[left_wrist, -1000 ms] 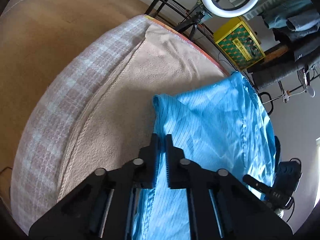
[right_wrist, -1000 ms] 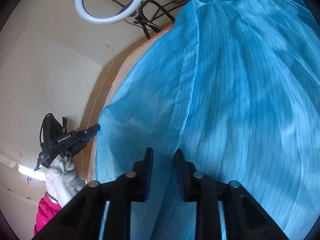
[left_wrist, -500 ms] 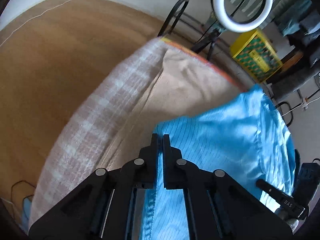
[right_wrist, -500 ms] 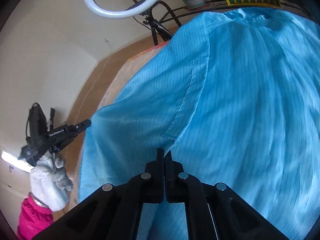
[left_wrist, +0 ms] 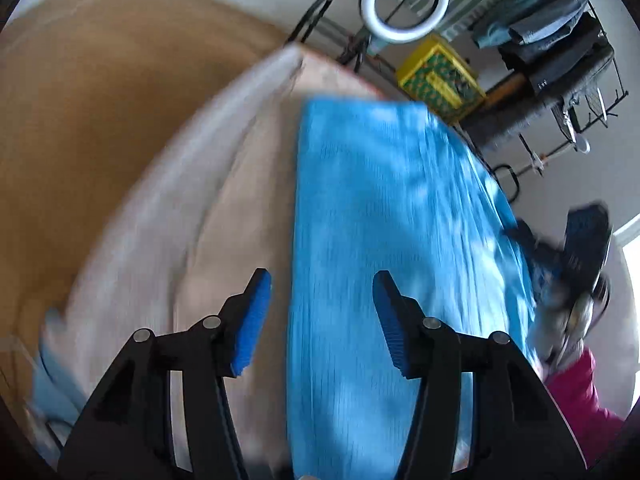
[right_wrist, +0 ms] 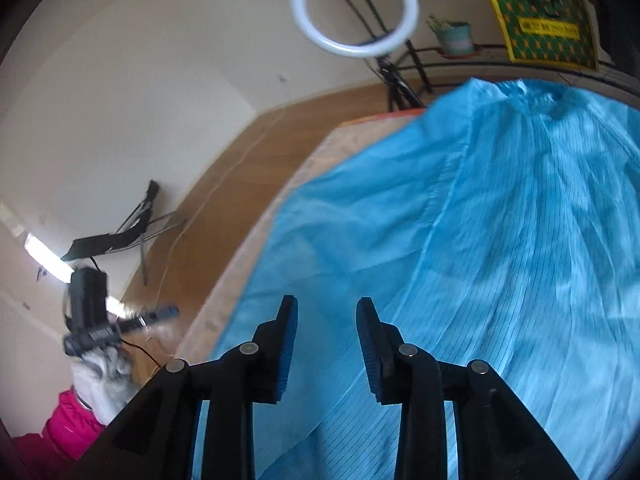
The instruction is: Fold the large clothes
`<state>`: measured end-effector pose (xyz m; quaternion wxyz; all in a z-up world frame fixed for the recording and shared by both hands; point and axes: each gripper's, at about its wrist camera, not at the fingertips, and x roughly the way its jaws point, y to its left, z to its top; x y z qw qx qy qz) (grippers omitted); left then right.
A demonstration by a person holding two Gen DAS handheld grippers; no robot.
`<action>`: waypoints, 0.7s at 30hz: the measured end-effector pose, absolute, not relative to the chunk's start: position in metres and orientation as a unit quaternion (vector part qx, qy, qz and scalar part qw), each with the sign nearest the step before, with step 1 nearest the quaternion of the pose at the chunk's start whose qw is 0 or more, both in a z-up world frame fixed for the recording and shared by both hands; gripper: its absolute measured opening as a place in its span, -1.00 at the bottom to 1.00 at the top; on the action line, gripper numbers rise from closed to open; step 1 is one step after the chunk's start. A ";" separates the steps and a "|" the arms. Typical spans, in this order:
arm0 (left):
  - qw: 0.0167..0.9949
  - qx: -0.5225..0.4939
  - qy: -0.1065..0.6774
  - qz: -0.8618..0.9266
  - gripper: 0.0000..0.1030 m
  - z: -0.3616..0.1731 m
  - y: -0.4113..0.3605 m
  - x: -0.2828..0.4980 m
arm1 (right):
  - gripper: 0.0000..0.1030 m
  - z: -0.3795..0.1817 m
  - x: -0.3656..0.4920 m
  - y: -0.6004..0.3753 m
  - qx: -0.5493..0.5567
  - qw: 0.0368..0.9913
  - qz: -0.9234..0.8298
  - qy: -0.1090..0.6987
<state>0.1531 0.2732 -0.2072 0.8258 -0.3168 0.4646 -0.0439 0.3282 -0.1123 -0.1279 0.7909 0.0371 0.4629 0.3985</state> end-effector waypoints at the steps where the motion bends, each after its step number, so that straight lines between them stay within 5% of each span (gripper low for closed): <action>1: 0.813 -0.335 0.474 -0.050 0.04 -0.219 0.269 0.132 | -0.30 -0.118 0.312 -0.115 0.032 0.793 0.404 0.455; 15: 0.777 -0.426 0.458 -0.075 0.10 -0.272 0.242 0.072 | -0.25 -0.105 0.221 -0.087 -0.002 0.776 0.416 0.475; 17: 0.777 -0.412 0.468 -0.091 -0.09 -0.271 0.233 0.079 | -0.25 -0.109 0.218 -0.081 -0.007 0.774 0.414 0.479; 19: 0.773 -0.400 0.481 -0.101 -0.68 -0.274 0.221 0.086 | -0.25 -0.112 0.215 -0.077 -0.007 0.771 0.415 0.484; 21: 0.776 -0.392 0.484 -0.100 -0.88 -0.275 0.216 0.090 | -0.25 -0.114 0.213 -0.072 -0.009 0.768 0.415 0.488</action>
